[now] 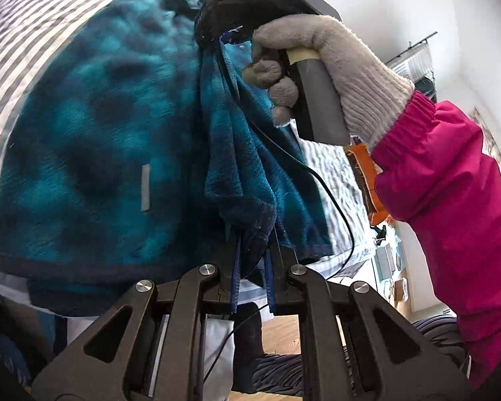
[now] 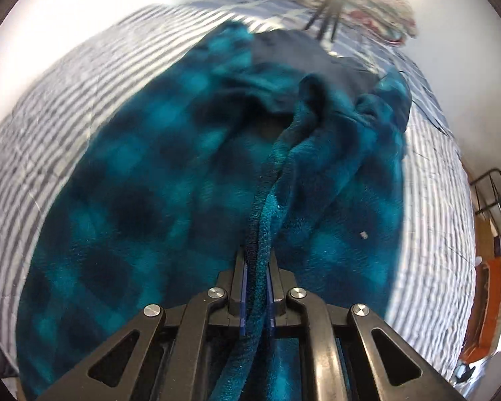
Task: Fold large clothes
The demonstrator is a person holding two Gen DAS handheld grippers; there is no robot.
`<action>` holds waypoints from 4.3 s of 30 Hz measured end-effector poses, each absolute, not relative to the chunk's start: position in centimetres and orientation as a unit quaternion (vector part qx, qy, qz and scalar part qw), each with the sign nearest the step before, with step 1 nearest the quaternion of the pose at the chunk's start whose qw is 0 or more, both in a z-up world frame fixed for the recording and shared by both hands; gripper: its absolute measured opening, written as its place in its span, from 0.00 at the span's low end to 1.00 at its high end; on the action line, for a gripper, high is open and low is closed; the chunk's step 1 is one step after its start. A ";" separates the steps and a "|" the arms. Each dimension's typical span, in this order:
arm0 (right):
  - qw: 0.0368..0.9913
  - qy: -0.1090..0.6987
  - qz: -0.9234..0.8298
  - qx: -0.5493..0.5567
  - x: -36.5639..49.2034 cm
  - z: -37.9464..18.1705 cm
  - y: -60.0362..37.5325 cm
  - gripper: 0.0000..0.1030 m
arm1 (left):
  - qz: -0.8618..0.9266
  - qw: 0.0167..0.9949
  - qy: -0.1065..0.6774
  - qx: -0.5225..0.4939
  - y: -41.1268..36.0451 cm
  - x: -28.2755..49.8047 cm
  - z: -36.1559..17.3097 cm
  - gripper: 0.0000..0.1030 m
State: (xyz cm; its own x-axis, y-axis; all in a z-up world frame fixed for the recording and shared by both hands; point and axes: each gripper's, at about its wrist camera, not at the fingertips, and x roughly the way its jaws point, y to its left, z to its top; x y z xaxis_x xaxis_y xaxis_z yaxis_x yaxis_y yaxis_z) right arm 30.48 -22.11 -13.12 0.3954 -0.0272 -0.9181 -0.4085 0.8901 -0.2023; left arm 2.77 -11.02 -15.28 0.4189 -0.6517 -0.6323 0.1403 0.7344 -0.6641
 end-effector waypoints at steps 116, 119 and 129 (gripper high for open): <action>0.819 0.535 0.182 0.100 35.9 -16.1 -37.9 0.09 | -0.265 0.755 0.556 -0.224 -11.3 10.3 -17.2 0.07; 0.826 0.534 0.163 0.078 35.6 -14.2 -38.0 0.25 | -0.274 0.769 0.540 -0.204 -11.1 9.4 -15.4 0.10; 0.817 0.487 0.298 0.082 33.6 -6.9 -30.4 0.41 | -0.242 0.813 0.498 -0.179 -6.5 5.1 -12.3 0.11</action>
State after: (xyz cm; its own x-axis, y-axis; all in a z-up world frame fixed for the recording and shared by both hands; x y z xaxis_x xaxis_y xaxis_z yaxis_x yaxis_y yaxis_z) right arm 33.63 -30.40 -6.91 0.3471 0.5670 -0.7470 -0.4078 0.8085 0.4242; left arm 5.15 -6.50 -12.35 0.3859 -0.5716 -0.7241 0.2156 0.8191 -0.5317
